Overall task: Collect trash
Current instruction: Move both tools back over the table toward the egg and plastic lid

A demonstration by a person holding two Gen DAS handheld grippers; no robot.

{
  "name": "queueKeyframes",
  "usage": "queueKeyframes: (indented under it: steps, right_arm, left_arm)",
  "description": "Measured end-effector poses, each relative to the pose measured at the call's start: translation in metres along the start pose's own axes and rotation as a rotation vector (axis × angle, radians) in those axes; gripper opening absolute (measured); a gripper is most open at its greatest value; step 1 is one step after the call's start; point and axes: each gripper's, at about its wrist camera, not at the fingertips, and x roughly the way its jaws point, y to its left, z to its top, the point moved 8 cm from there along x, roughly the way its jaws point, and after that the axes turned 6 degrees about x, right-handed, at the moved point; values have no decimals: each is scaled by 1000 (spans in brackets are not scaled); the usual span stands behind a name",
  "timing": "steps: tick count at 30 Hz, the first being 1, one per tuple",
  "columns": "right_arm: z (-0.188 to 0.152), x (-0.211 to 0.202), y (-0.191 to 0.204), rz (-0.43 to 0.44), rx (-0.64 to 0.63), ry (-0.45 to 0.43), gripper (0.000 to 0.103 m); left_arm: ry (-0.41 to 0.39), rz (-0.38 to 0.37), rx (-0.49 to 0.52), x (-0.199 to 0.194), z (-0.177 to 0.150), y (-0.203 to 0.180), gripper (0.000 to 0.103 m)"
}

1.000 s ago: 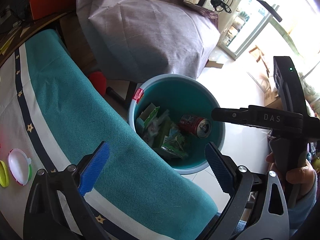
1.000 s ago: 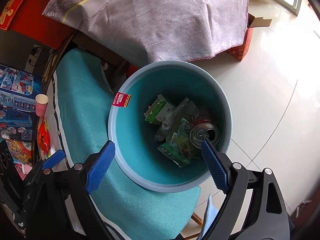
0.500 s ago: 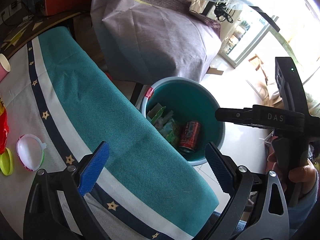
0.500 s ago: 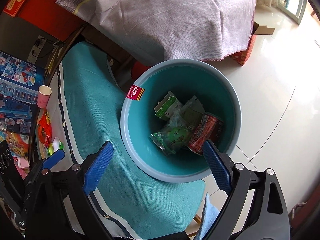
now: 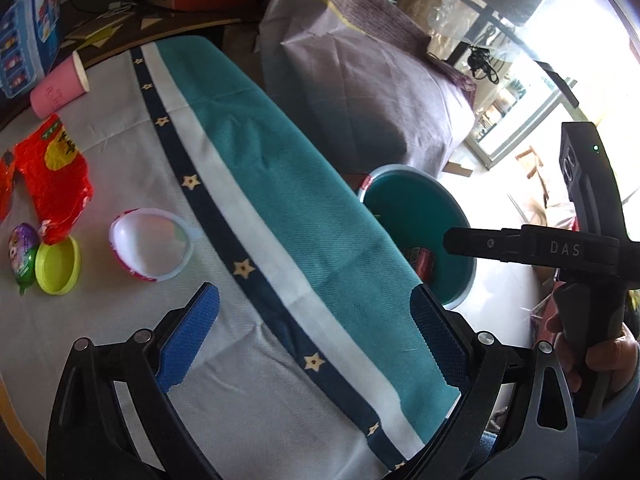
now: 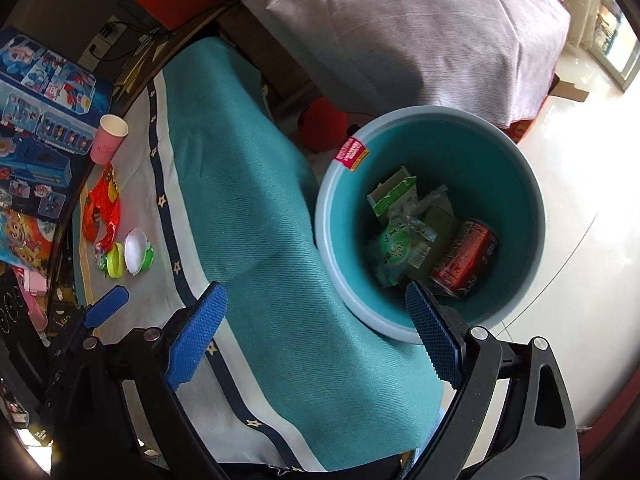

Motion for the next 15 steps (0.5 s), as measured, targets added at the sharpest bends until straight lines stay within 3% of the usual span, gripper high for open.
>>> queueKeyframes:
  steps: [15]
  right_arm:
    - [-22, 68, 158, -4, -283, 125, 87]
  left_arm:
    - [-65, 183, -261, -69, -56, 174, 96]
